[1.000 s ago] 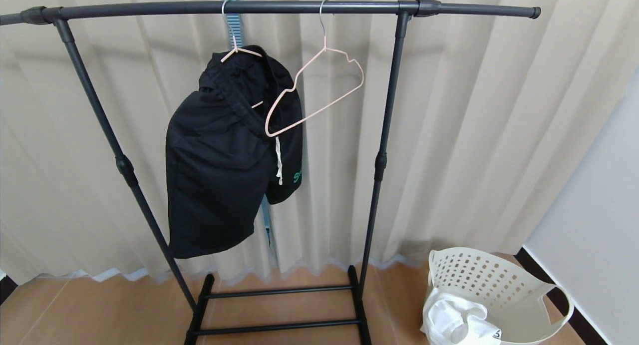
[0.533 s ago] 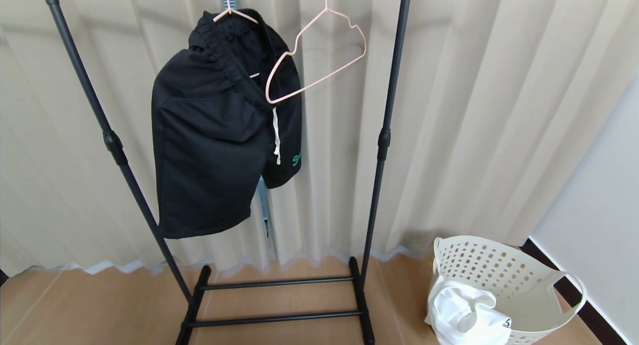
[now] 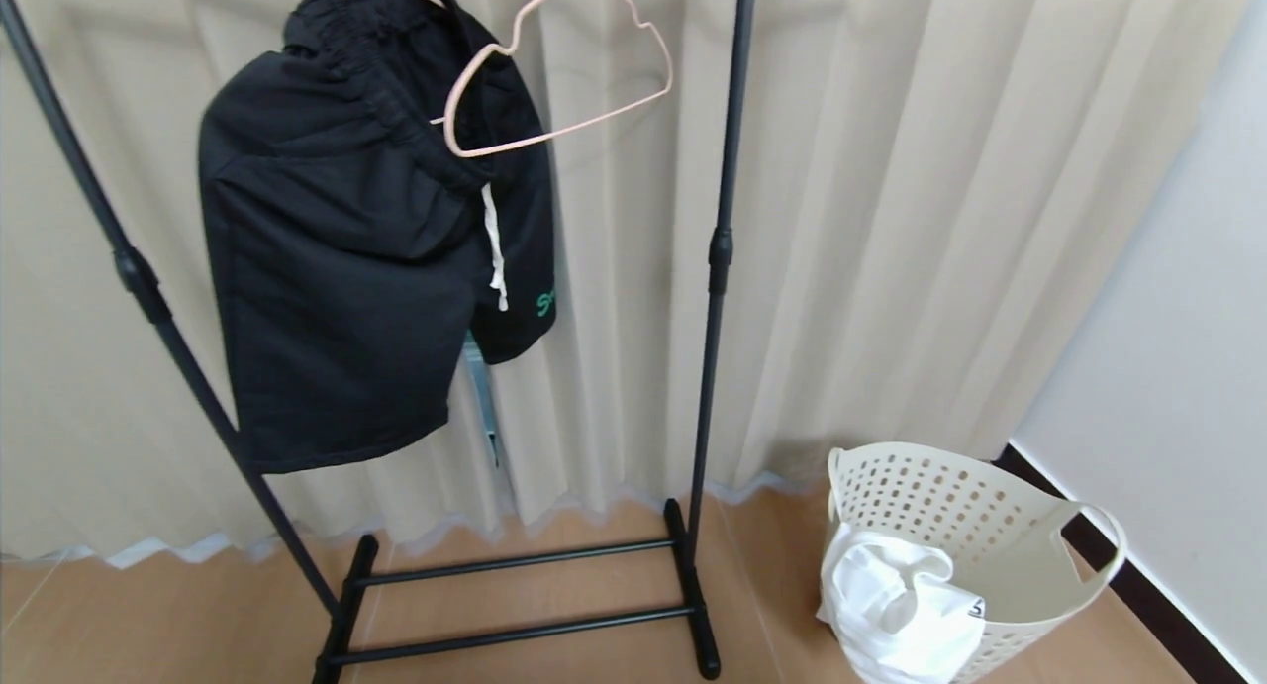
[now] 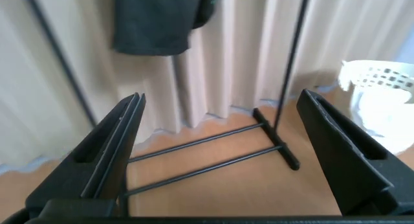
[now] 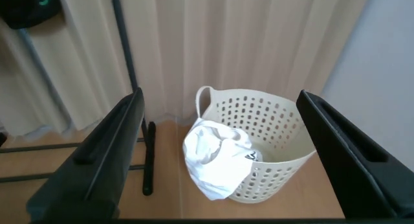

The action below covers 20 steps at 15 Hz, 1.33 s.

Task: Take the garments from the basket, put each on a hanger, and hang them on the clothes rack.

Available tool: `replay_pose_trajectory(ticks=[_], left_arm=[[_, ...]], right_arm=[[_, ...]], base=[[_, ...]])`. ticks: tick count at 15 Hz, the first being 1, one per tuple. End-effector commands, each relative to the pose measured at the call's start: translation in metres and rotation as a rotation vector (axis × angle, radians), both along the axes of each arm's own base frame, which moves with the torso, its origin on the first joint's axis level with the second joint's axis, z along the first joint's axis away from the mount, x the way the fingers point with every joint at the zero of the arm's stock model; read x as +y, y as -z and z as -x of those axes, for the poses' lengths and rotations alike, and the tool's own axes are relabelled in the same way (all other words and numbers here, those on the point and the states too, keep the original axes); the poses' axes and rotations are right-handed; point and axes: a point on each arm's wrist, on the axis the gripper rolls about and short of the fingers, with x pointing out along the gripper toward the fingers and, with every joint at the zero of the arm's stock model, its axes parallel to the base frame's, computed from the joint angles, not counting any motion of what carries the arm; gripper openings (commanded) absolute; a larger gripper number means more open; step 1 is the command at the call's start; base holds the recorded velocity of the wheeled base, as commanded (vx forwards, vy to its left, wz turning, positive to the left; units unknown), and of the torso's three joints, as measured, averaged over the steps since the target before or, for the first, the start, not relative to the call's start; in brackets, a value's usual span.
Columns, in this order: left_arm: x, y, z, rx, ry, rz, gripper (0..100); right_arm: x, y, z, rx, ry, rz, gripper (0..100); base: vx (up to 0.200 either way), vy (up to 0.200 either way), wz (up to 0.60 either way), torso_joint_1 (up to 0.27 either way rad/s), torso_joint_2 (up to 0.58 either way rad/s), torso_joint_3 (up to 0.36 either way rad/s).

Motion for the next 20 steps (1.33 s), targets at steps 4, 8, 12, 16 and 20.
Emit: replay_pose_trajectory(ticks=[4, 8, 12, 16, 20], left_arm=[[0.0, -0.0001, -0.0001, 0.001, 0.001, 0.0, 100], [0.0, -0.0001, -0.0001, 0.001, 0.001, 0.001, 100], [0.0, -0.0001, -0.0001, 0.002, -0.001, 0.003, 100], [0.0, -0.0001, -0.0001, 0.002, -0.001, 0.004, 100], [0.0, -0.0001, -0.0001, 0.002, -0.001, 0.004, 100]], right_arm=[[0.0, -0.0002, -0.0001, 0.0, 0.0, 0.001, 100], [0.0, -0.0002, -0.0001, -0.001, 0.0, -0.001, 100], [0.0, -0.0002, -0.0001, -0.001, 0.003, -0.001, 100], [0.0, -0.0002, -0.0001, -0.001, 0.003, -0.002, 100], [0.0, -0.0002, -0.0001, -0.001, 0.003, -0.001, 100]], base=[[0.0, 0.0, -0.6, -0.001, 0.01, 0.008], [0.0, 0.0, 0.0, 0.0, 0.0, 0.0], [0.05, -0.15, 0.0, 0.001, 0.0, 0.006], [0.15, 0.0, 0.0, 0.001, 0.0, 0.003], [0.0, 0.0, 0.0, 0.0, 0.0, 0.0]])
